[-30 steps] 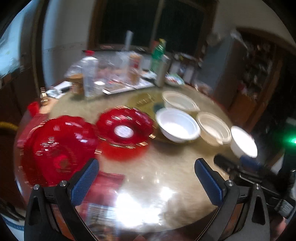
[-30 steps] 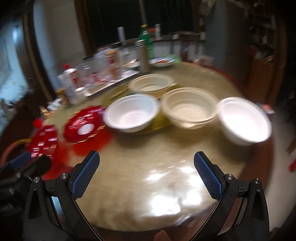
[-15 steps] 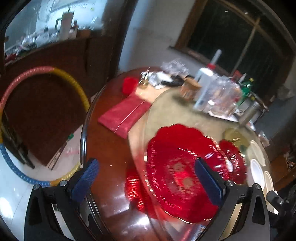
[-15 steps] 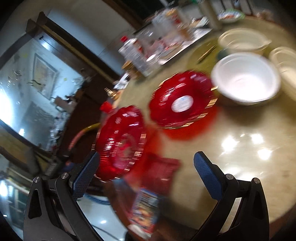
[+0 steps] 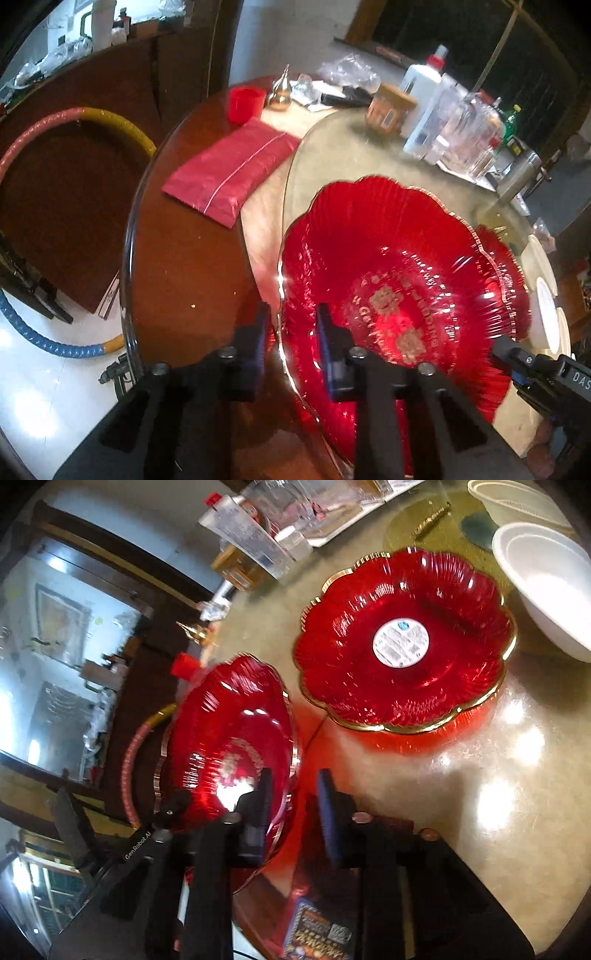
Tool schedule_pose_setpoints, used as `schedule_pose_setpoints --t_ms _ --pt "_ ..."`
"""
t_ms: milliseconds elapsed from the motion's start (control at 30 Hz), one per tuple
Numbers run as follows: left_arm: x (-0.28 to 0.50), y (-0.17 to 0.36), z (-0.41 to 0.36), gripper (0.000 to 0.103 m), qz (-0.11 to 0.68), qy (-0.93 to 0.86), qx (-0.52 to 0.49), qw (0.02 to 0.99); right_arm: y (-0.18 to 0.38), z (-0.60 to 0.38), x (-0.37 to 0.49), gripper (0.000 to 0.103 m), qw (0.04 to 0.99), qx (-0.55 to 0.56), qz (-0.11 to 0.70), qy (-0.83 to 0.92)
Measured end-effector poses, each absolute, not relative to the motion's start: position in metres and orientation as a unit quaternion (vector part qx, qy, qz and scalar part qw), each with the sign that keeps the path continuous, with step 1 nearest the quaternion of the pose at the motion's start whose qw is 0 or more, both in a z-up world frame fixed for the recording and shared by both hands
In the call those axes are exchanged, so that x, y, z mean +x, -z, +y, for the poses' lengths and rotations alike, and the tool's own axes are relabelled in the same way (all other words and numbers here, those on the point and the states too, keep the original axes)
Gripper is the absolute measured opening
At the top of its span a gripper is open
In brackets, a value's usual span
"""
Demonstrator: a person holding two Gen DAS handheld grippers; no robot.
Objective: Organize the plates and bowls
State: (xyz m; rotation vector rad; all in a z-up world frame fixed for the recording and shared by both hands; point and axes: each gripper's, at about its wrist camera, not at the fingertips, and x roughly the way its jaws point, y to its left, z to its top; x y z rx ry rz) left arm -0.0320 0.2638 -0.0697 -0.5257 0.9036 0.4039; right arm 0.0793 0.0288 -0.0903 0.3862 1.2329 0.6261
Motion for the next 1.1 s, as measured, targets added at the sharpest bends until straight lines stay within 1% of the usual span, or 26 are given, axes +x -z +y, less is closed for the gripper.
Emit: schedule_pose_setpoints --t_ms 33,67,100,133,200,400,500,633,667,733,767,800,833,867,967,1100 --pt "-0.033 0.069 0.264 0.014 0.424 -0.188 -0.251 0.85 0.093 0.029 0.08 0.017 0.751 0.177 0.568 -0.286" --pt "-0.033 0.068 0.263 0.013 0.422 -0.185 -0.25 0.851 0.096 0.03 0.08 0.014 0.748 0.181 0.568 -0.291" --pt "-0.034 0.066 0.261 0.012 0.42 -0.184 -0.249 0.853 0.095 0.03 0.079 0.011 0.751 0.178 0.565 -0.293" --pt "-0.034 0.063 0.26 0.011 0.419 -0.184 -0.245 0.855 0.092 0.033 0.078 0.01 0.759 0.165 0.56 -0.288" --pt "-0.036 0.058 0.261 0.011 0.41 -0.189 -0.241 0.859 0.089 0.04 0.076 0.01 0.771 0.147 0.552 -0.283" --pt "-0.039 0.044 0.265 0.012 0.392 -0.198 -0.229 0.869 0.078 0.045 0.08 0.01 0.773 0.152 0.538 -0.301" --pt "-0.036 0.05 0.269 0.012 0.398 -0.202 -0.228 0.865 0.077 0.051 0.083 0.01 0.769 0.151 0.54 -0.306" --pt "-0.032 0.065 0.271 0.014 0.417 -0.209 -0.231 0.854 0.09 0.053 0.086 0.011 0.758 0.15 0.557 -0.304" --pt "-0.031 0.067 0.271 0.016 0.421 -0.211 -0.23 0.851 0.092 0.052 0.085 0.013 0.755 0.152 0.56 -0.306" --pt "-0.03 0.069 0.272 0.035 0.425 -0.21 -0.234 0.849 0.095 0.051 0.088 0.015 0.746 0.17 0.565 -0.31" --pt "-0.03 0.068 0.273 0.066 0.425 -0.212 -0.236 0.848 0.094 0.049 0.089 0.022 0.743 0.178 0.565 -0.313" --pt "-0.031 0.066 0.274 0.088 0.422 -0.215 -0.237 0.849 0.093 0.048 0.089 0.031 0.739 0.185 0.564 -0.318" --pt "-0.035 0.062 0.275 0.088 0.409 -0.219 -0.238 0.853 0.092 0.046 0.088 0.06 0.738 0.191 0.562 -0.322" --pt "-0.038 0.058 0.277 0.088 0.399 -0.225 -0.236 0.857 0.09 0.041 0.088 0.079 0.737 0.199 0.558 -0.326" --pt "-0.047 0.044 0.284 0.088 0.379 -0.249 -0.237 0.859 0.081 0.02 0.086 0.079 0.737 0.229 0.543 -0.332" --pt "-0.057 0.004 0.284 0.088 0.317 -0.251 -0.249 0.88 0.074 -0.026 0.083 0.079 0.743 0.282 0.516 -0.32"
